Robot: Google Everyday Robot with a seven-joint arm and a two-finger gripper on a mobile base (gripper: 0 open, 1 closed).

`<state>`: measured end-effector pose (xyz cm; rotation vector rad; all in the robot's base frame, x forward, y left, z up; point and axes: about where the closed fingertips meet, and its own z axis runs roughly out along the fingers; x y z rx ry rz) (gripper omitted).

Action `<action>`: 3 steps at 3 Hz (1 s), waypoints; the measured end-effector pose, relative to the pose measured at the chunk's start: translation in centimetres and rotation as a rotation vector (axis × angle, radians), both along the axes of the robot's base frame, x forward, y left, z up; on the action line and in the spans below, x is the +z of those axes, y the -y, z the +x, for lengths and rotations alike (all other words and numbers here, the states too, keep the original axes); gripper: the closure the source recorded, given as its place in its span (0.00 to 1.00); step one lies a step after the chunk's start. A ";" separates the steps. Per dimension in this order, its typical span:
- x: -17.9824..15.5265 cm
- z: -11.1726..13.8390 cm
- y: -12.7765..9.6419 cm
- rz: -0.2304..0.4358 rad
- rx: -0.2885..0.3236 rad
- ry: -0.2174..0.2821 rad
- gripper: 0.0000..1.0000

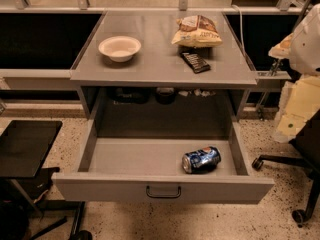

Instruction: Pick pepsi can from top drawer and place on counter

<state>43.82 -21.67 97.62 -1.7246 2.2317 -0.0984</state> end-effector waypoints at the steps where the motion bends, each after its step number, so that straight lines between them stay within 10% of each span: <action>1: 0.0 0.0 0.0 0.001 0.000 0.003 0.00; 3: -1.8 1.6 0.9 0.034 -0.031 -0.041 0.00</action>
Offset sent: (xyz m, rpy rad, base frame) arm 0.0311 -0.0233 -0.0414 0.0762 0.1209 -0.0787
